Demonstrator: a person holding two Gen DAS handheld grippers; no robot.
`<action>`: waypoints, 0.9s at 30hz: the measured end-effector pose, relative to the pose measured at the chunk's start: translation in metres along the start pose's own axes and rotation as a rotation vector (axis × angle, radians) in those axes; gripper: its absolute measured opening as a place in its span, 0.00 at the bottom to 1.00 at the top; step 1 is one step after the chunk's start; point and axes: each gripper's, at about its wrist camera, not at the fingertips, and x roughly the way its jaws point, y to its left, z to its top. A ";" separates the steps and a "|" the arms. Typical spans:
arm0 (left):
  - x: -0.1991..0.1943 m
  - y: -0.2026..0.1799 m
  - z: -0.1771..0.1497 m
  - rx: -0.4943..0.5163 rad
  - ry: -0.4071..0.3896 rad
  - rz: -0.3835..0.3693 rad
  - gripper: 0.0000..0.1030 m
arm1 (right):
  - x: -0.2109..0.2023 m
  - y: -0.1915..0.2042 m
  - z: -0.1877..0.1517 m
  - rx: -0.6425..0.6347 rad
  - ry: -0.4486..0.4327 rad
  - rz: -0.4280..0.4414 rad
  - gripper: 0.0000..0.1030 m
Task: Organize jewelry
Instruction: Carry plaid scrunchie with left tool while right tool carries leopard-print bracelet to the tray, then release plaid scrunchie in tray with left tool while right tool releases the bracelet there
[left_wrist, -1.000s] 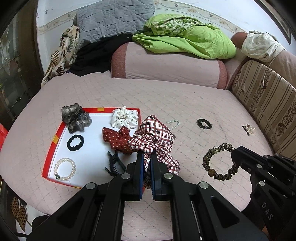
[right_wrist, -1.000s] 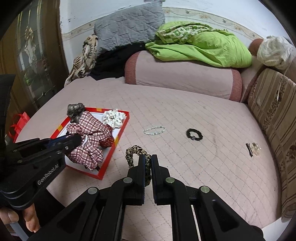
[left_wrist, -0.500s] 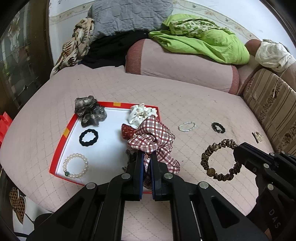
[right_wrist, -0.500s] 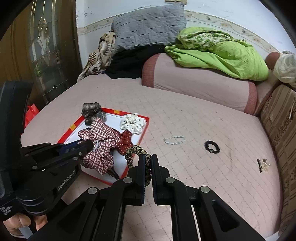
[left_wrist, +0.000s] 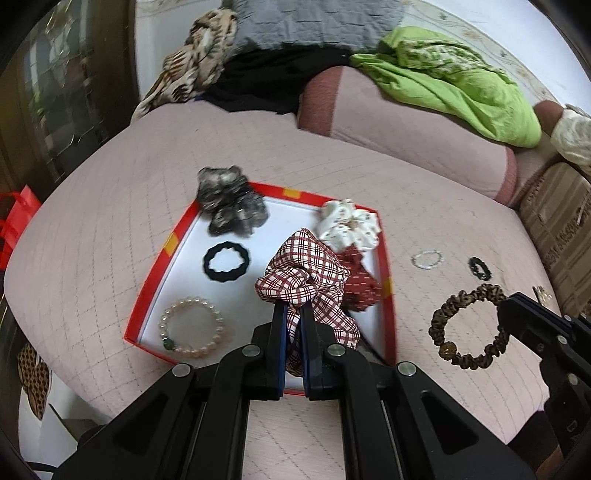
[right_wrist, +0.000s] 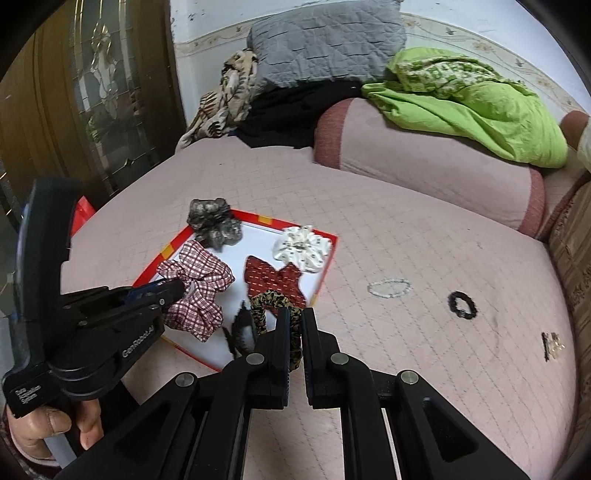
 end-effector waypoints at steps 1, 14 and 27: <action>0.003 0.005 0.001 -0.009 0.005 0.004 0.06 | 0.003 0.004 0.002 -0.002 0.003 0.012 0.07; 0.038 0.063 -0.005 -0.130 0.095 -0.010 0.06 | 0.056 0.048 0.035 -0.052 0.023 0.129 0.07; 0.063 0.074 -0.013 -0.126 0.153 -0.001 0.06 | 0.156 0.059 0.046 0.005 0.182 0.190 0.07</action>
